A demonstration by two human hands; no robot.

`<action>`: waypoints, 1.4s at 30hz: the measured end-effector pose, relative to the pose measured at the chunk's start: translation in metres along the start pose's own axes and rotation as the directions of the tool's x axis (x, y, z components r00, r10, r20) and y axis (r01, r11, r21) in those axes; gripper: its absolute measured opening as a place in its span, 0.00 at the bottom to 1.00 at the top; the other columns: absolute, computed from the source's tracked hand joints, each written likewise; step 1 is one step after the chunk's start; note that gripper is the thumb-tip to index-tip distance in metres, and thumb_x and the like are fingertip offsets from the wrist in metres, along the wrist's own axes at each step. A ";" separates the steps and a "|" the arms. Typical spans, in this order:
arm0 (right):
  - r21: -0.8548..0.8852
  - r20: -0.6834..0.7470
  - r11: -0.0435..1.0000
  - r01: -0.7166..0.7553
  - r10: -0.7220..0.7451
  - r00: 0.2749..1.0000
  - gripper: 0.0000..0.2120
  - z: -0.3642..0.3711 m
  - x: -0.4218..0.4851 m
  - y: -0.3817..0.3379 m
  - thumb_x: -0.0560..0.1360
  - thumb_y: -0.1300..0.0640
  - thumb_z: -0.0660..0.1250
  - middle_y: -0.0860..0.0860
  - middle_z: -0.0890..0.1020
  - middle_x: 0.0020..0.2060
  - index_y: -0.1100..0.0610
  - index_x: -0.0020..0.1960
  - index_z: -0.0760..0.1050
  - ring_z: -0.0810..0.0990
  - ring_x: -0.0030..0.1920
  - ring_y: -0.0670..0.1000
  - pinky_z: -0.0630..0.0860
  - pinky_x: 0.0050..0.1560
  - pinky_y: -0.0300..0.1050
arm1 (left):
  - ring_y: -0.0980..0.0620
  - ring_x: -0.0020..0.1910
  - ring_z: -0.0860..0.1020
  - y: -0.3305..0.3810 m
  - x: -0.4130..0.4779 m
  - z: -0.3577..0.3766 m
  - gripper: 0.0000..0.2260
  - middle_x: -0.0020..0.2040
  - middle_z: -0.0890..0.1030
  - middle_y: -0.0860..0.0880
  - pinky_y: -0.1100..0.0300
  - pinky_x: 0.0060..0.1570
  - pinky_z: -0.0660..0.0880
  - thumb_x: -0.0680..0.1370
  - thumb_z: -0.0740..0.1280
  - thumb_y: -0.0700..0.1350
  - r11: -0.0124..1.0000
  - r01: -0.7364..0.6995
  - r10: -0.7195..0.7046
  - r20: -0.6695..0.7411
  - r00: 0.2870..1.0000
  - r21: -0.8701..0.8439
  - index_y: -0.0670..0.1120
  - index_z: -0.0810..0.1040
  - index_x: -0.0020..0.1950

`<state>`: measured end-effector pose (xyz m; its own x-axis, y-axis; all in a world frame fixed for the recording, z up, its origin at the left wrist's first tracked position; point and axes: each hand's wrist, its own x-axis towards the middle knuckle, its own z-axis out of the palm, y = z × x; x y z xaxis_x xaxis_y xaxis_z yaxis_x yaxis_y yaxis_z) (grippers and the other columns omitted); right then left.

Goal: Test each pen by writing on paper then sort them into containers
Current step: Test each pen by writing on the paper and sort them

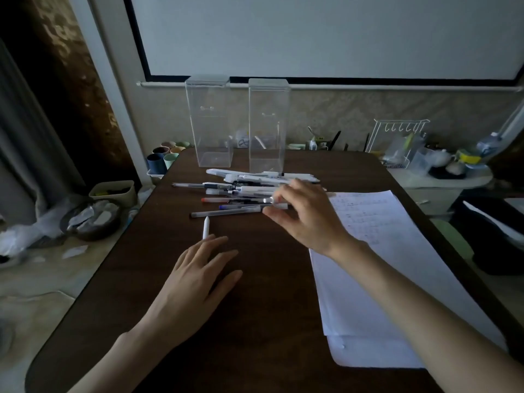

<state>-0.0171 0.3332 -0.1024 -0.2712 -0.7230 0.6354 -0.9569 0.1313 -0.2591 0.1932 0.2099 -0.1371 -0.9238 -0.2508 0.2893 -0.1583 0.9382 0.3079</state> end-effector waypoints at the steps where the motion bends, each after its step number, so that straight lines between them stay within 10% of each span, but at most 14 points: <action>1: -0.031 -0.027 0.999 -0.017 0.016 0.999 0.23 -0.011 -0.008 0.007 0.75 0.36 0.56 0.47 0.73 0.34 0.54 0.39 0.74 0.71 0.37 0.46 0.64 0.42 0.39 | 0.61 0.68 0.61 0.007 0.004 0.001 0.29 0.68 0.68 0.55 0.59 0.64 0.63 0.77 0.45 0.67 0.999 -0.048 0.048 0.017 0.999 -0.021 0.54 0.72 0.67; 9: -0.013 -0.214 0.981 -0.193 0.186 0.959 0.14 -0.055 -0.059 0.053 0.75 0.49 0.61 0.39 0.62 0.27 0.49 0.32 0.62 0.64 0.31 0.39 0.59 0.38 0.41 | 0.59 0.74 0.50 0.076 0.059 0.029 0.25 0.76 0.56 0.56 0.62 0.71 0.47 0.79 0.49 0.62 0.888 -0.429 0.459 0.285 0.841 -0.165 0.56 0.60 0.75; 15: 0.162 -0.264 0.955 -0.249 0.286 0.921 0.12 -0.049 -0.071 0.057 0.75 0.51 0.66 0.53 0.76 0.42 0.61 0.47 0.77 0.73 0.39 0.44 0.71 0.42 0.34 | 0.61 0.74 0.41 0.082 0.070 0.053 0.26 0.77 0.46 0.56 0.65 0.68 0.36 0.79 0.48 0.63 0.854 -0.498 0.511 0.427 0.746 -0.152 0.60 0.51 0.76; 20: 0.533 -0.190 0.694 -0.484 0.655 0.731 0.21 -0.048 -0.066 0.036 0.75 0.44 0.50 0.51 0.79 0.37 0.56 0.45 0.77 0.75 0.37 0.43 0.71 0.40 0.34 | 0.60 0.74 0.41 0.082 0.069 0.056 0.27 0.77 0.45 0.56 0.64 0.68 0.36 0.78 0.46 0.64 0.850 -0.507 0.514 0.428 0.743 -0.142 0.59 0.50 0.76; 23: 0.674 0.004 0.488 -0.554 0.748 0.663 0.21 -0.047 -0.067 0.028 0.79 0.44 0.58 0.53 0.81 0.27 0.59 0.41 0.79 0.75 0.27 0.44 0.71 0.30 0.35 | 0.59 0.75 0.47 0.080 0.064 0.054 0.25 0.77 0.50 0.55 0.63 0.69 0.39 0.80 0.48 0.62 0.827 -0.537 0.556 0.384 0.737 -0.167 0.56 0.55 0.76; 31: 0.610 0.153 0.443 -0.657 0.747 0.647 0.13 -0.030 -0.073 0.026 0.72 0.68 0.64 0.52 0.73 0.20 0.59 0.33 0.65 0.71 0.21 0.43 0.66 0.25 0.36 | 0.59 0.75 0.41 0.078 0.059 0.052 0.26 0.77 0.45 0.59 0.59 0.71 0.39 0.79 0.48 0.62 0.837 -0.500 0.545 0.431 0.719 -0.224 0.58 0.50 0.76; 42: 0.467 0.102 0.576 -0.671 0.719 0.688 0.17 -0.025 -0.076 0.025 0.71 0.68 0.64 0.50 0.66 0.20 0.58 0.31 0.59 0.72 0.21 0.42 0.70 0.30 0.50 | 0.58 0.74 0.37 0.076 0.057 0.053 0.27 0.76 0.41 0.60 0.58 0.70 0.35 0.79 0.45 0.64 0.843 -0.508 0.527 0.449 0.721 -0.174 0.60 0.44 0.76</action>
<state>-0.0232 0.4086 -0.1391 -0.8637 -0.4722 0.1763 -0.3201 0.2437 -0.9155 0.1103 0.2798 -0.1448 -0.9064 0.4209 -0.0363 0.3966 0.8774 0.2700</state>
